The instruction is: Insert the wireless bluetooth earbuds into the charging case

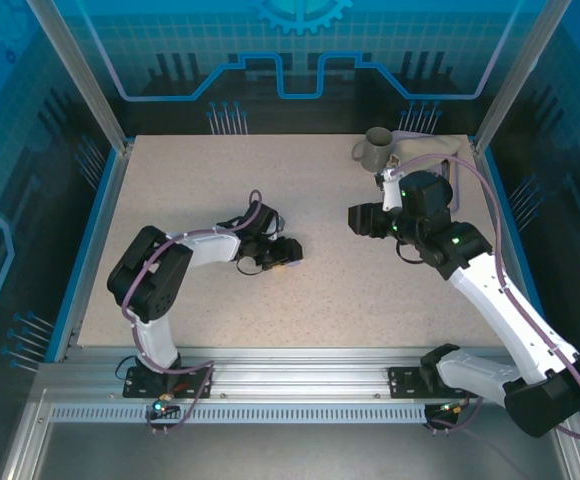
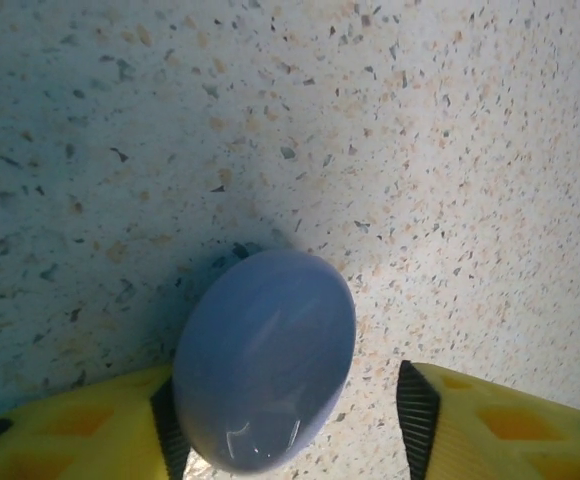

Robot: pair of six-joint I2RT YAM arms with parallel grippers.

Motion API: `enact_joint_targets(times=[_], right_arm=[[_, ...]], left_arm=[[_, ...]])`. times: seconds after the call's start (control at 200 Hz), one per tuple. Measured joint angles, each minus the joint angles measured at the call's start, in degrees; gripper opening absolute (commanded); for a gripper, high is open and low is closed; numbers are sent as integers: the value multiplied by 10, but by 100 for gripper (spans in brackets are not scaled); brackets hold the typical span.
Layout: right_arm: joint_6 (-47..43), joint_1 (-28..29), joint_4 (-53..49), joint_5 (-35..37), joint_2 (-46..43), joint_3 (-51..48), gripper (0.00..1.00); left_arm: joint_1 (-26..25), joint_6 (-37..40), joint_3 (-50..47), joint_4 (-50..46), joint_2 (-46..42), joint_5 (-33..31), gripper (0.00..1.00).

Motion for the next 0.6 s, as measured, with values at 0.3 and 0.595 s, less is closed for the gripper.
enact_joint_targets(times=[0.3, 0.595], right_arm=[[-9, -3, -2, 42, 0, -11, 62], [-37, -17, 16, 160, 0, -79, 64]], left_arm=[[1, 21, -6, -48, -57, -82, 78], [22, 80, -6, -124, -167, -167, 79]])
